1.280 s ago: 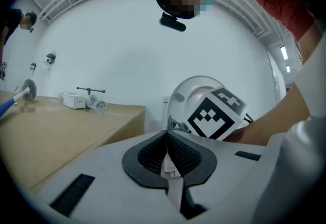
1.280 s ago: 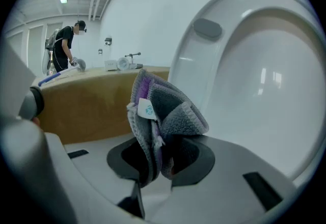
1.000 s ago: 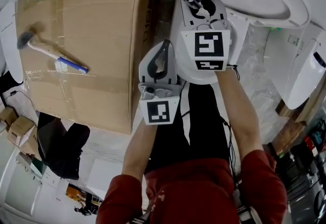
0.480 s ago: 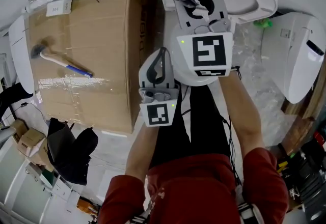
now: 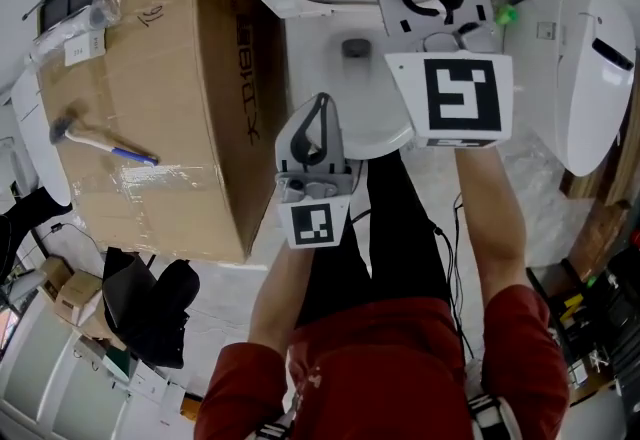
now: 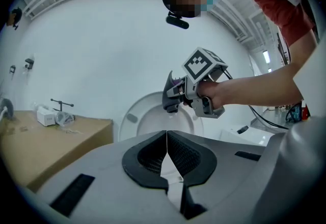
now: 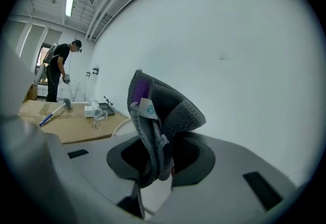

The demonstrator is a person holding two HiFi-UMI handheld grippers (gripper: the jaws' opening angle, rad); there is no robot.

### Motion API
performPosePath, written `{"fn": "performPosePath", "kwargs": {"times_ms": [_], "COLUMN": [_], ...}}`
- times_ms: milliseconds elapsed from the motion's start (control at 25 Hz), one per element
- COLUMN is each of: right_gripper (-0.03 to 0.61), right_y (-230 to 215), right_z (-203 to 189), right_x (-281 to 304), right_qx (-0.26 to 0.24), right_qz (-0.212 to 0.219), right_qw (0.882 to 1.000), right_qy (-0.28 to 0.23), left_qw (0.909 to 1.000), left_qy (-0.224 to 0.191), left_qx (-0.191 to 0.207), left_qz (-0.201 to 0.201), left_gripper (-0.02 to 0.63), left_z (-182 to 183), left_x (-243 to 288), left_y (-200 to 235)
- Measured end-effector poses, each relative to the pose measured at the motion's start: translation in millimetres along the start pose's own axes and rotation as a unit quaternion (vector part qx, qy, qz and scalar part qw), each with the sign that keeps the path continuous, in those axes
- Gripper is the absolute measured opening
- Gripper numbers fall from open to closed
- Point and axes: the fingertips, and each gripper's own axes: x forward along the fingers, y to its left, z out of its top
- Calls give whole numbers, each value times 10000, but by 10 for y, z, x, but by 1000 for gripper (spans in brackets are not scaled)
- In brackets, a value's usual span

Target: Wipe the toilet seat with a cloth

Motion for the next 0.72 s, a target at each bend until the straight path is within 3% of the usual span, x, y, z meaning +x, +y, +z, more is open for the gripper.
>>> {"fn": "performPosePath", "kwargs": {"times_ms": [360, 720], "right_gripper": [91, 90], "right_y": [-735, -921], "right_z": [-504, -1066], "right_x": [-420, -564], "right_qx": [180, 203], "right_qz": [-618, -669], "right_qw": [9975, 9962], "right_qy": [295, 514], "left_qw": [9997, 9986], "left_qy": [138, 299], "left_qx": [45, 134], "left_qz": [-221, -404], "left_gripper": [17, 17], "left_z": [-176, -390], "left_x": [183, 423], "left_y": [-363, -542]}}
